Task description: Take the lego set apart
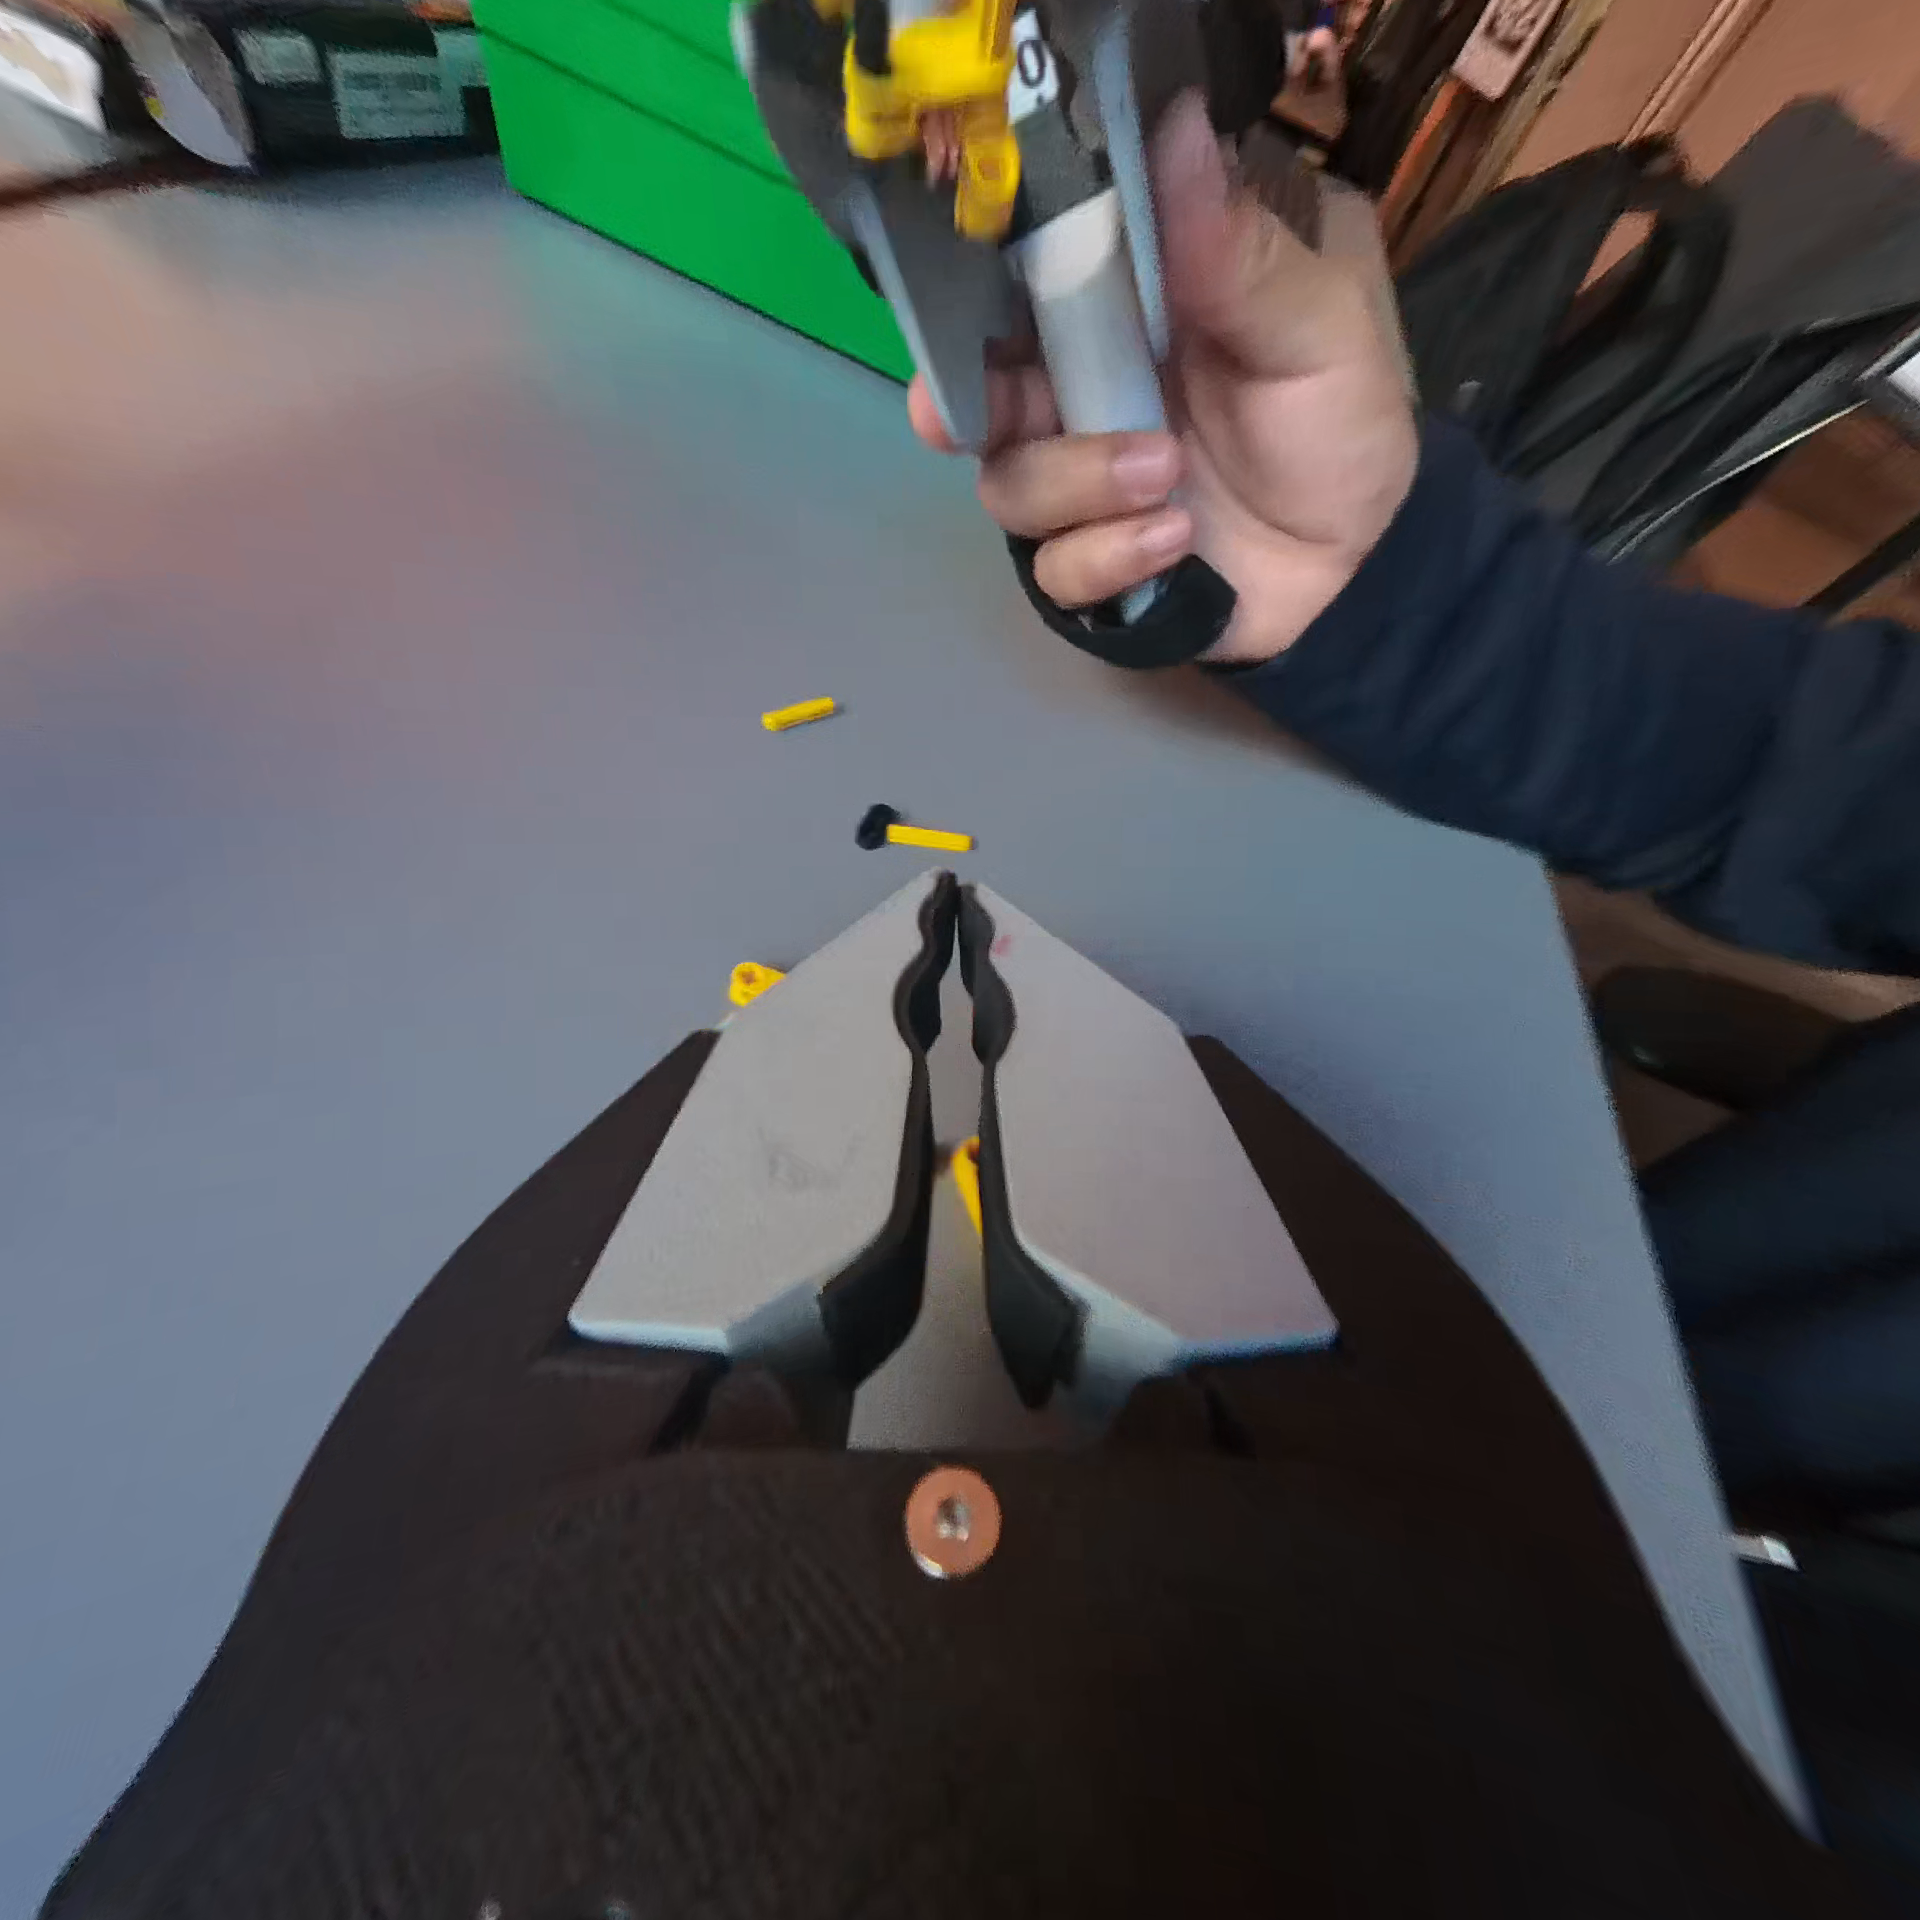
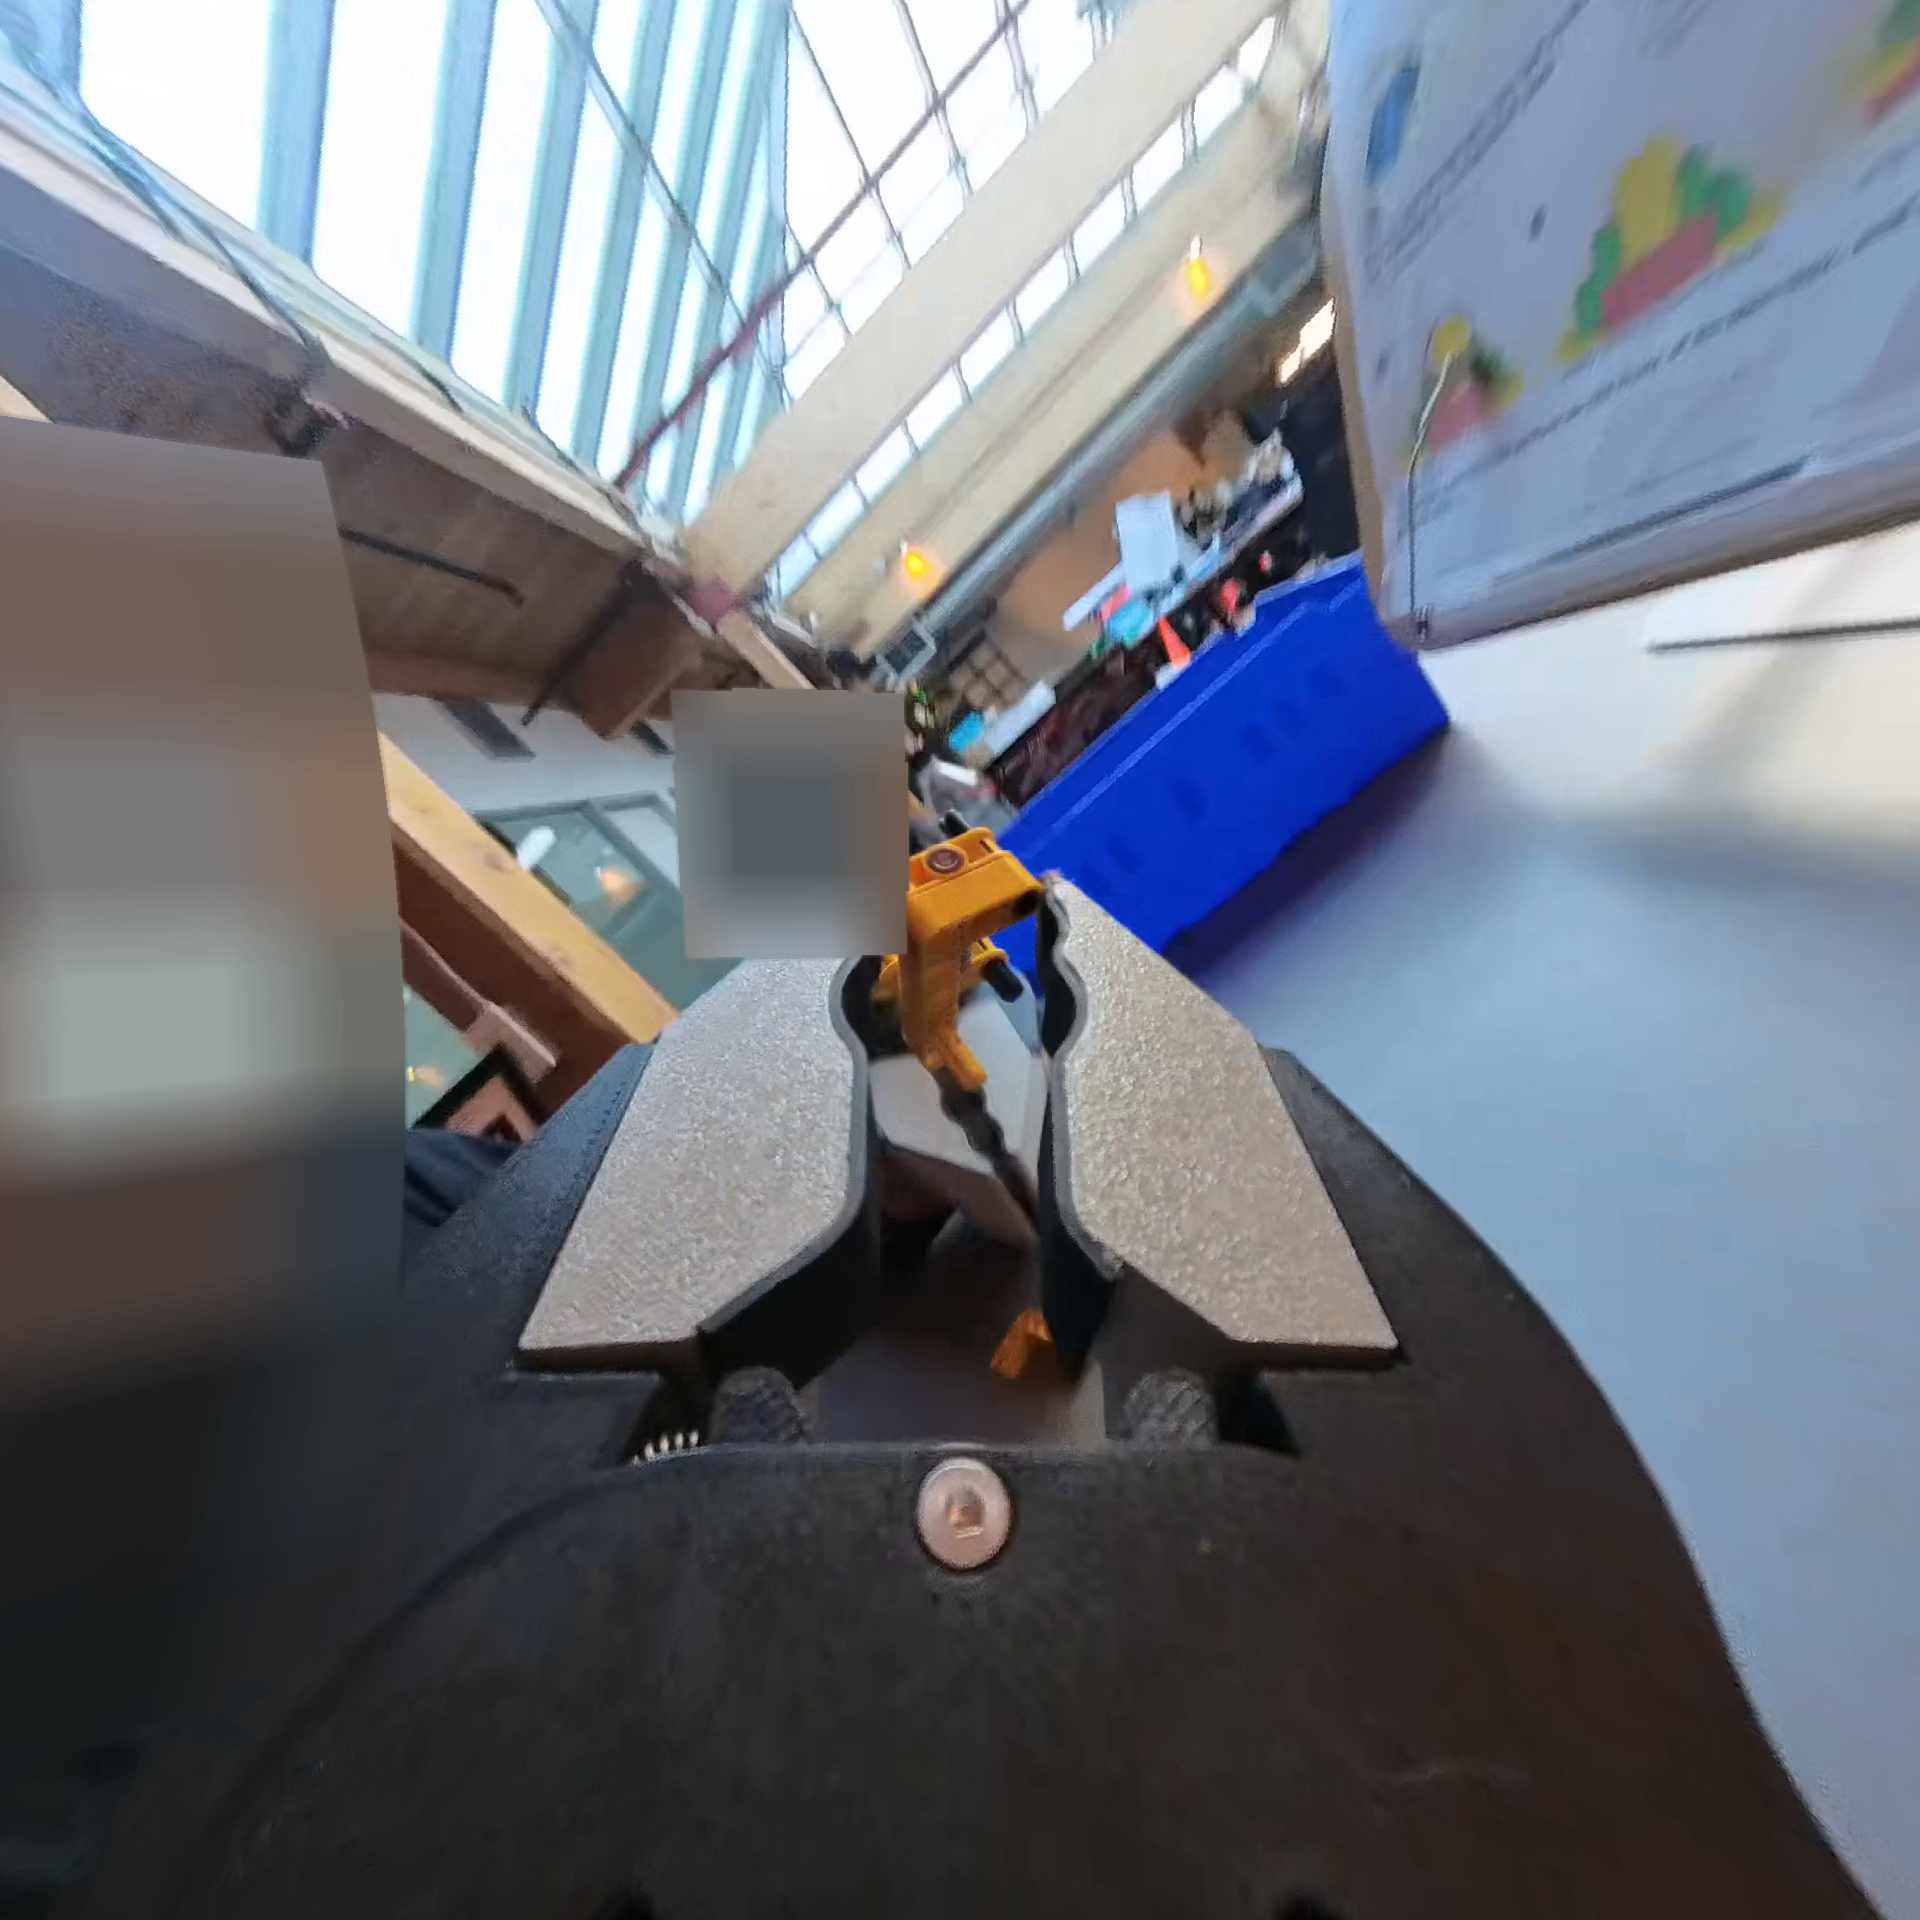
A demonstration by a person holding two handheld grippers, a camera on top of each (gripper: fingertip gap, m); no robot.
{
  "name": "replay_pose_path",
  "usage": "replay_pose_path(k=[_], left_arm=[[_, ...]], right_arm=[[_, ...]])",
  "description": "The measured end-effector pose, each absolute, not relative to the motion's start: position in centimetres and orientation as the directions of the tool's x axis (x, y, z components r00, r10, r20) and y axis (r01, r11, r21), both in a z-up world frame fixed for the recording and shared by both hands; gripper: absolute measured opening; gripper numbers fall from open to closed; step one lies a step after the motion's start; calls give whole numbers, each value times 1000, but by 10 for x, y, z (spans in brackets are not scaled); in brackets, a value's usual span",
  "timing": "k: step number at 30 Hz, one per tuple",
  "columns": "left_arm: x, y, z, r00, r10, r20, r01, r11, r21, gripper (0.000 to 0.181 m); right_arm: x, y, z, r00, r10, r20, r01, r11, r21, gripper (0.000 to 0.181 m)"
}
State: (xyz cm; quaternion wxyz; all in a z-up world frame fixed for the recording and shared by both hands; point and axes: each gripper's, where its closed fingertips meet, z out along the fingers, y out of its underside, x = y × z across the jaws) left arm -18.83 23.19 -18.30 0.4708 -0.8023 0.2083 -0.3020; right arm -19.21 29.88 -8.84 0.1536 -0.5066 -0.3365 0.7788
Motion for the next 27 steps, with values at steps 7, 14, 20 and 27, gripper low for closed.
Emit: replay_pose_path(k=[7, 14, 20, 27], left_arm=[[-197, 232, -148, 770, -631, 90, -106, -267, -958, 32], [-193, 211, -128, 599, -752, 275, 27, -324, -946, 29], [-188, 200, -114, 408, -790, 458, 189, -418, -889, 27], [-183, 199, -117, 459, -812, 362, 124, -345, -930, 18]], right_arm=[[-214, 220, -121, -544, 469, -696, 406, -579, -707, 27], [-201, 196, -119, -624, 471, -624, 466, -416, -781, 27], [-195, 176, -121, -671, 467, -576, 484, -313, -817, 27], [-194, 173, -127, -648, 448, -616, 538, -305, -786, 27]])
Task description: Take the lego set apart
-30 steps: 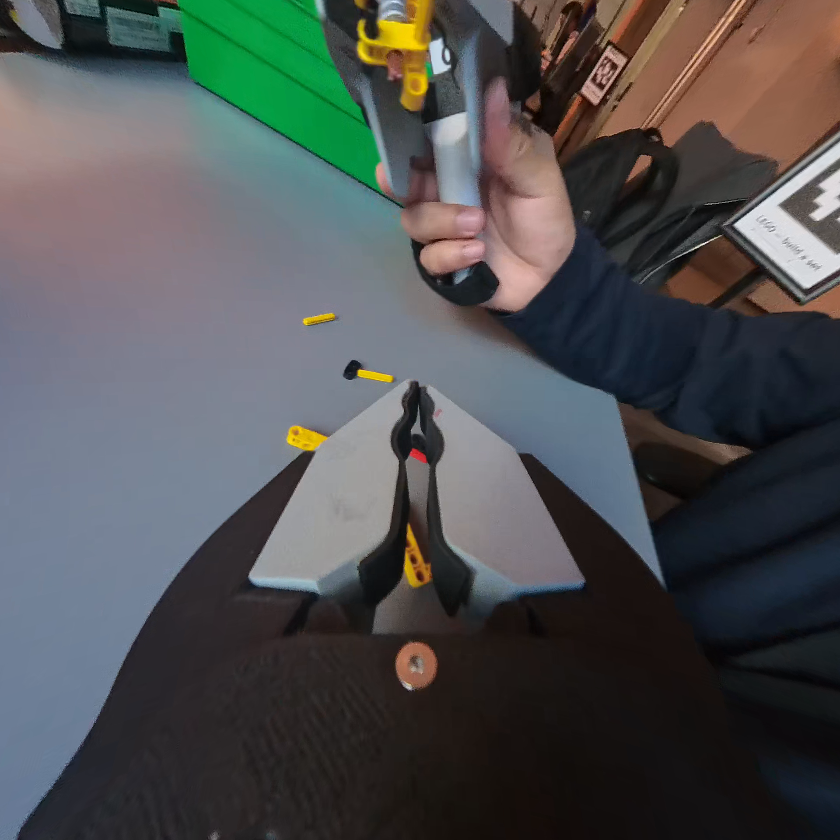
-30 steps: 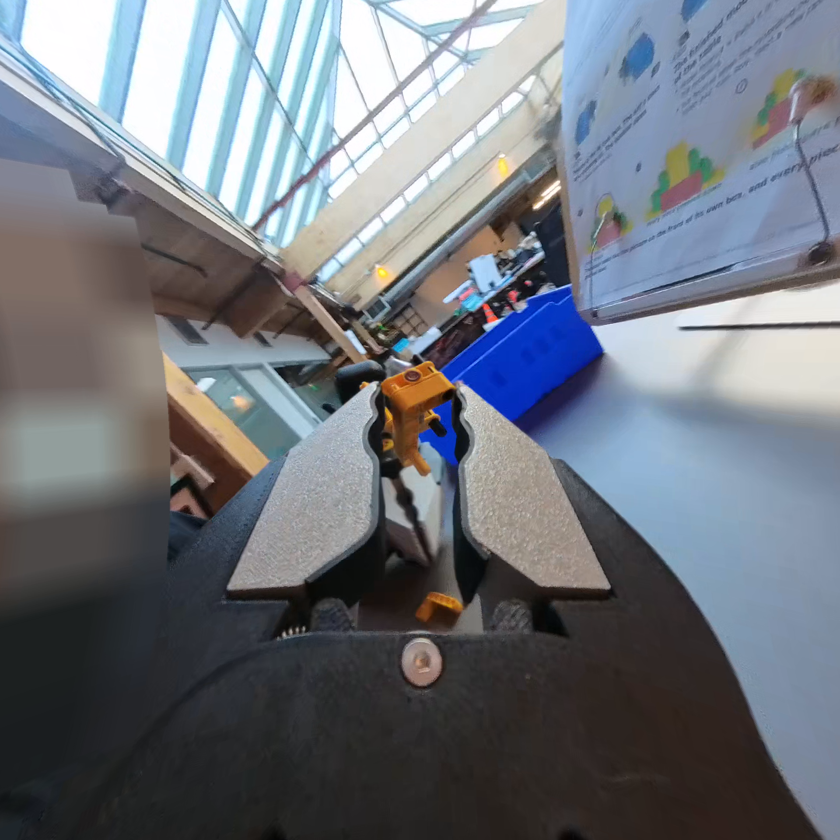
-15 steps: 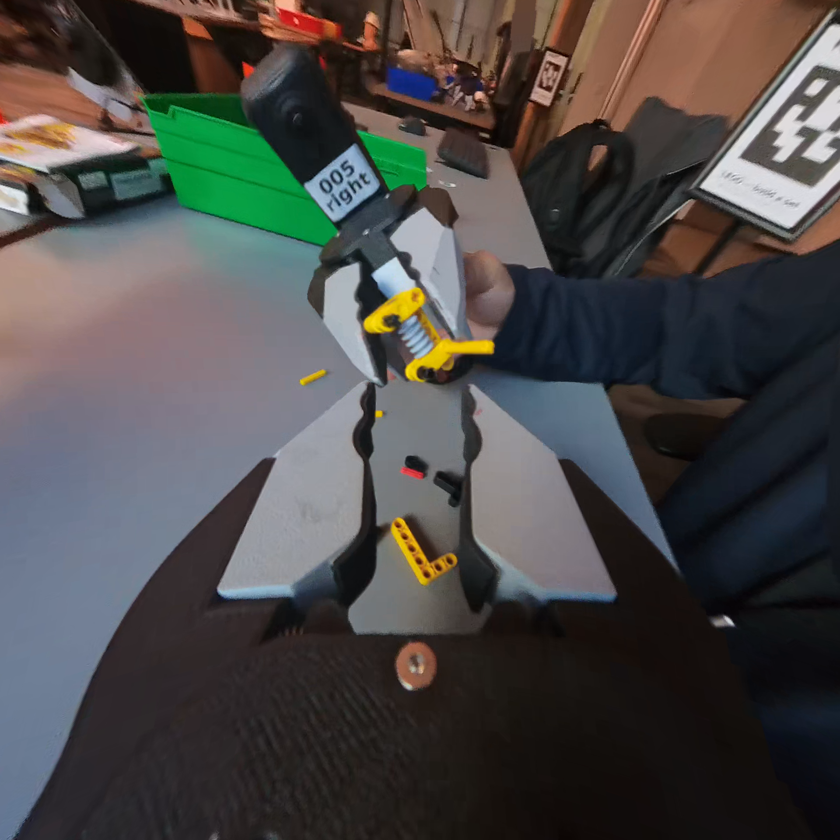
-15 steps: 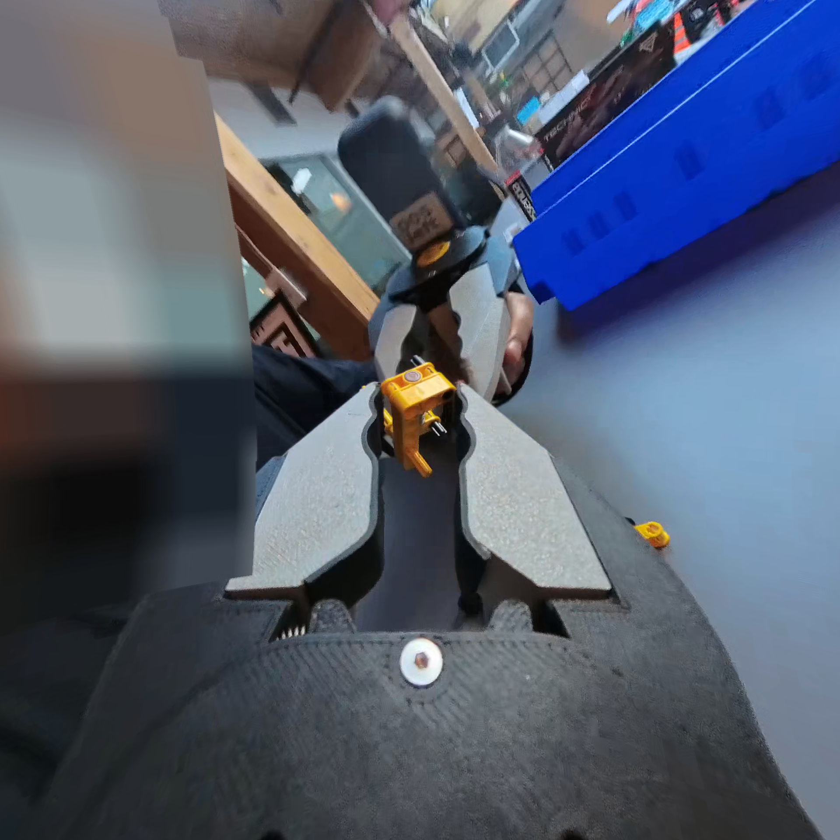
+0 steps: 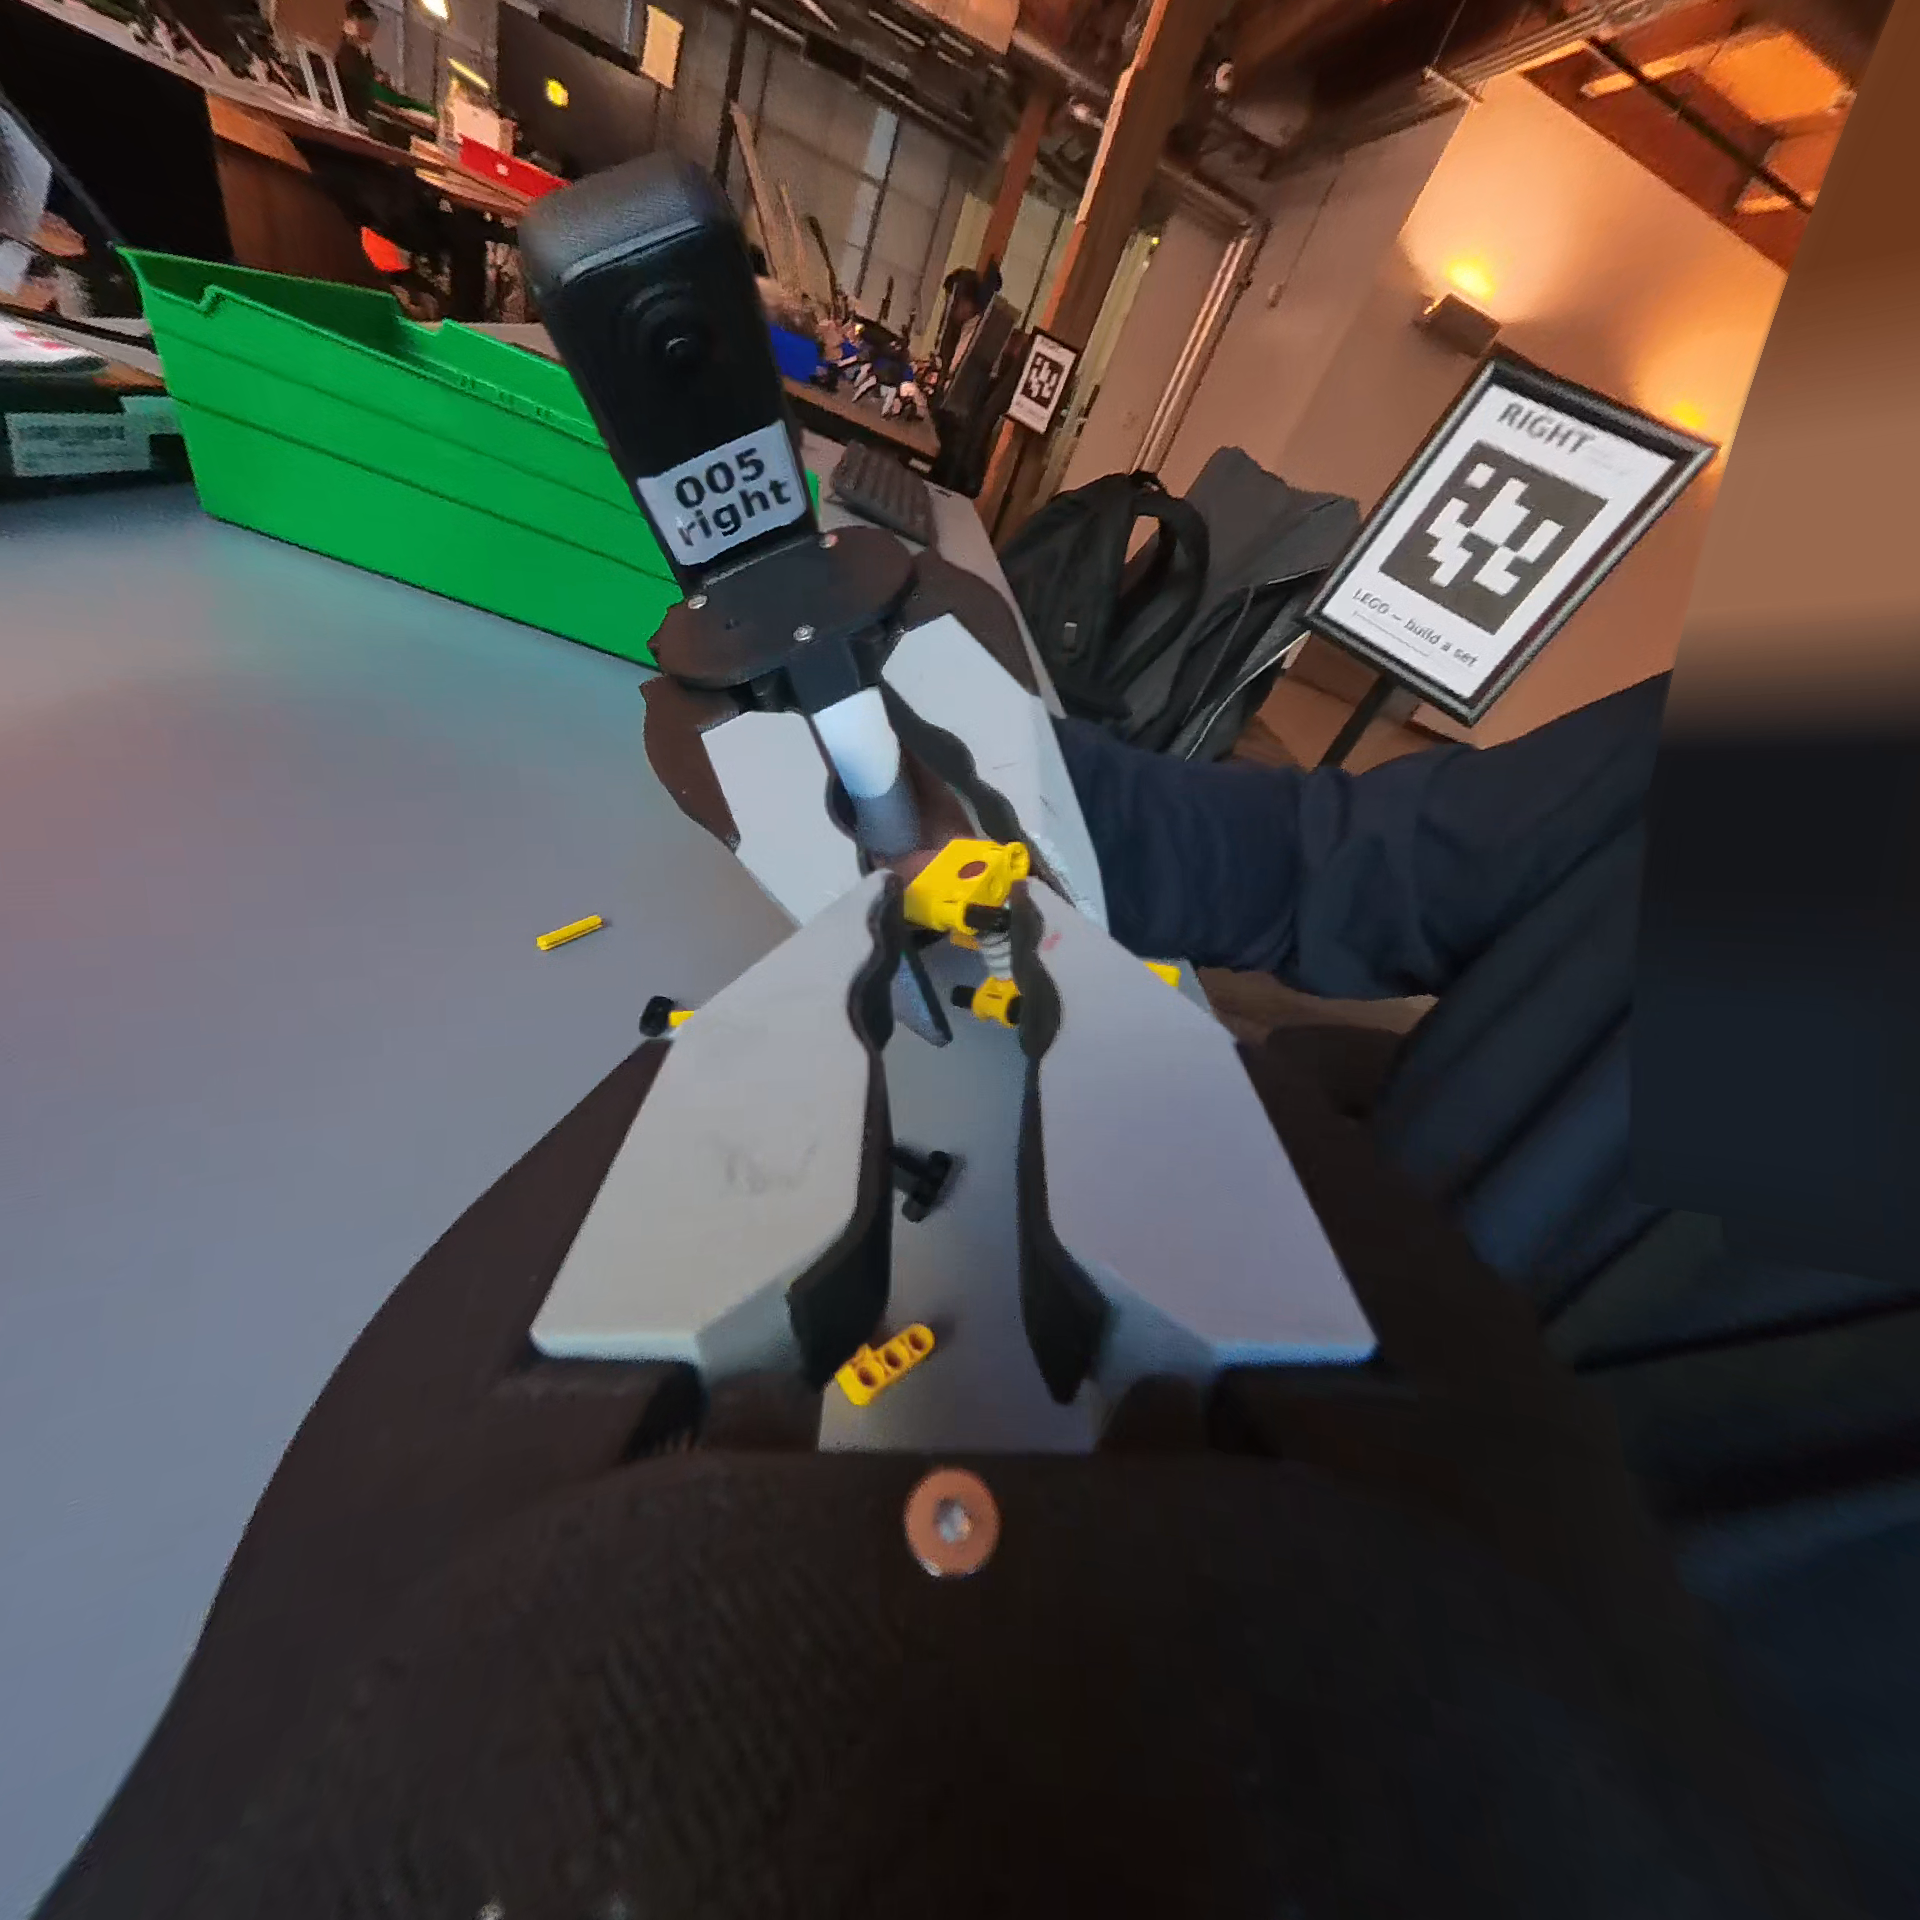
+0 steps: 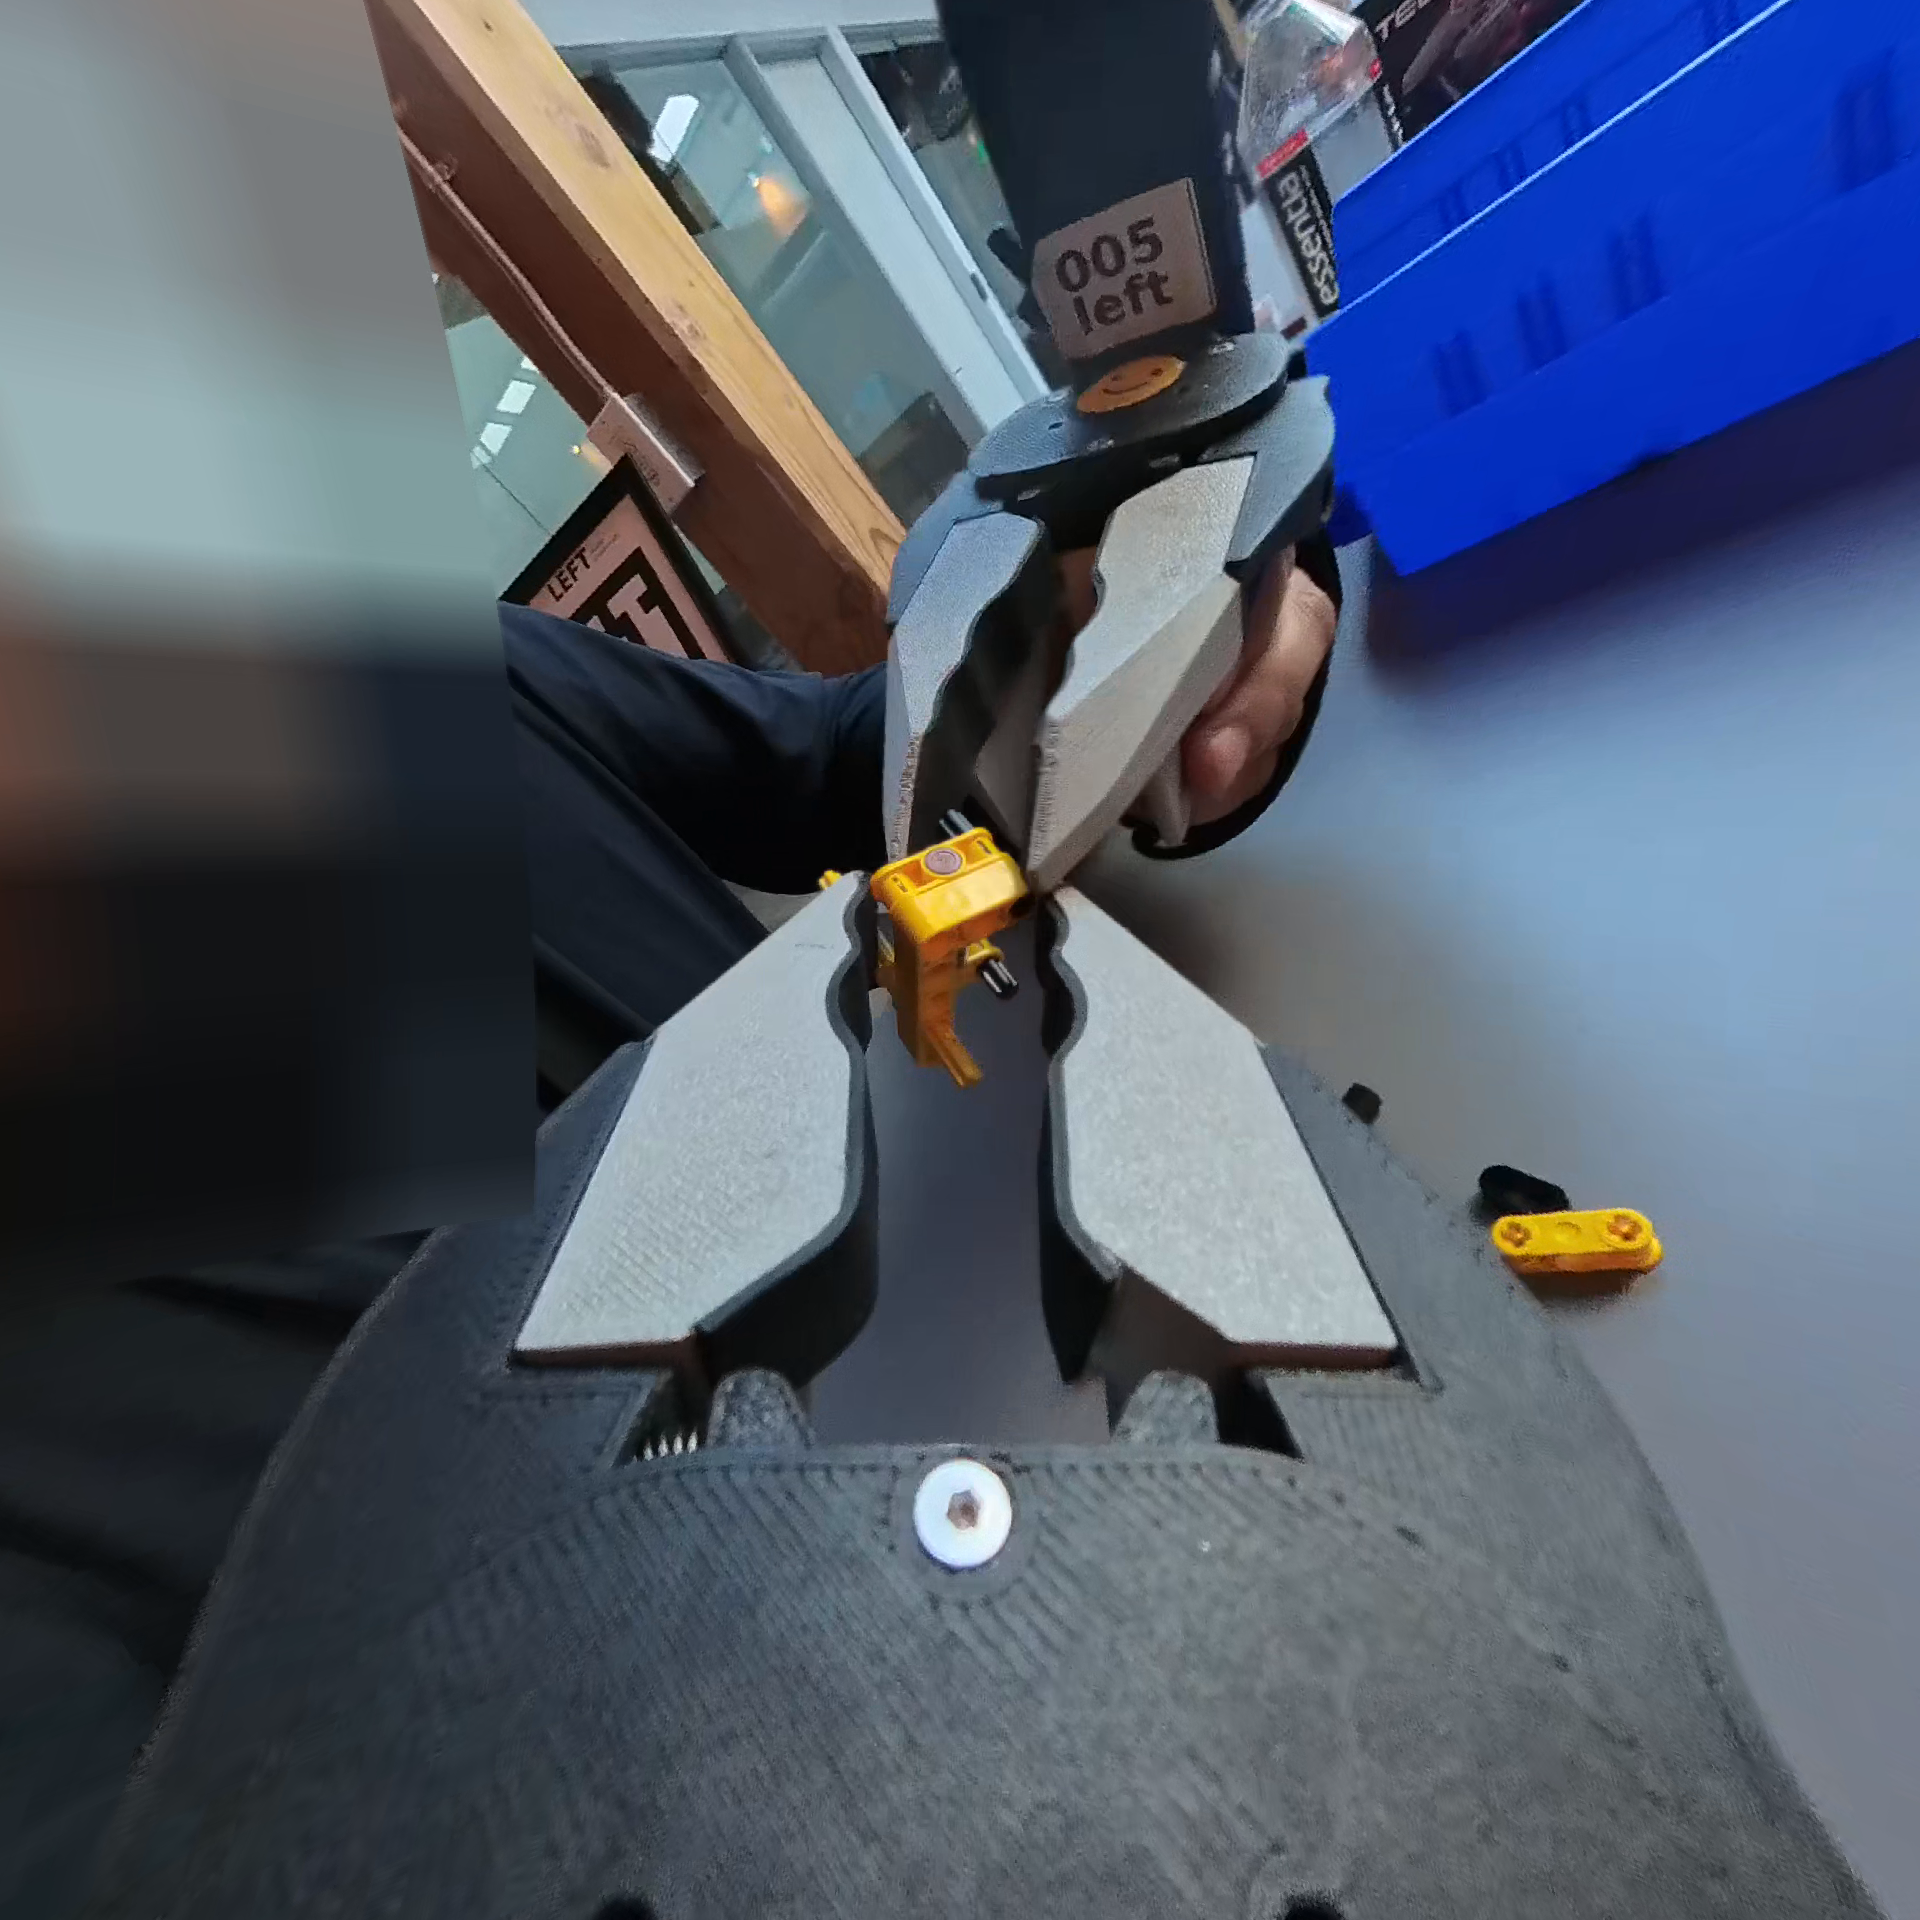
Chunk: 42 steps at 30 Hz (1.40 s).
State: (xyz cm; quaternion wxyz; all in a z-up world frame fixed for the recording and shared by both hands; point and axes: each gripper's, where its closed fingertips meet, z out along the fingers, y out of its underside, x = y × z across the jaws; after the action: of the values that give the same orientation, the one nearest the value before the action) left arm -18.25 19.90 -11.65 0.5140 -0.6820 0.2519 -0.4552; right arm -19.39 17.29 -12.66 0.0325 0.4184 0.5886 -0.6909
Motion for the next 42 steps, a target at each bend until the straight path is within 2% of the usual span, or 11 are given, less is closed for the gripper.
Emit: replay_pose_path(k=[7, 12, 16, 19, 22, 24, 29, 34, 37, 39, 42], left_arm=[[-185, 199, -117, 553, -803, 222, 19, -255, -967, 0], [-195, 205, -113, 615, -770, 169, 16, -202, -979, 0], [-197, 206, -107, 632, -764, 130, 32, -143, -989, 0], [-195, 202, -99, 623, -778, 75, 53, -54, -997, 0], [-198, 205, -101, 639, -767, 62, 35, -51, -998, 0], [-201, 206, -105, 642, -764, 66, 10, -78, -997, 0], [-227, 215, -100, 707, -686, 170, 89, -153, -984, 3], [-217, 216, -123, 569, -659, 492, 233, -444, -865, 18], [-209, 212, -123, 443, -662, 605, 288, -534, -795, 38], [-210, 209, -119, 395, -674, 624, 308, -543, -781, 28], [-209, 208, -122, 404, -672, 620, 290, -549, -784, 24]], right_arm=[[-194, 180, -138, -614, 494, -616, 567, -267, -779, 25], [-194, 193, -133, -605, 526, -598, 528, -297, -796, 16], [-198, 193, -137, -595, 530, -604, 528, -308, -791, 23], [-201, 189, -121, -647, 507, -570, 441, -361, -822, 13], [-207, 196, -124, -620, 602, -504, 378, -333, -864, 7], [-209, 204, -127, -575, 714, -400, 332, -243, -911, 7], [-210, 223, -122, -380, 922, 76, 178, 153, -972, 7], [-213, 217, -126, -300, 891, 341, 152, 398, -905, 7], [-213, 218, -132, -283, 842, 459, 163, 514, -842, 7], [-214, 220, -134, -265, 824, 501, 175, 552, -815, 8], [-215, 220, -134, -241, 803, 545, 182, 589, -787, 8]])
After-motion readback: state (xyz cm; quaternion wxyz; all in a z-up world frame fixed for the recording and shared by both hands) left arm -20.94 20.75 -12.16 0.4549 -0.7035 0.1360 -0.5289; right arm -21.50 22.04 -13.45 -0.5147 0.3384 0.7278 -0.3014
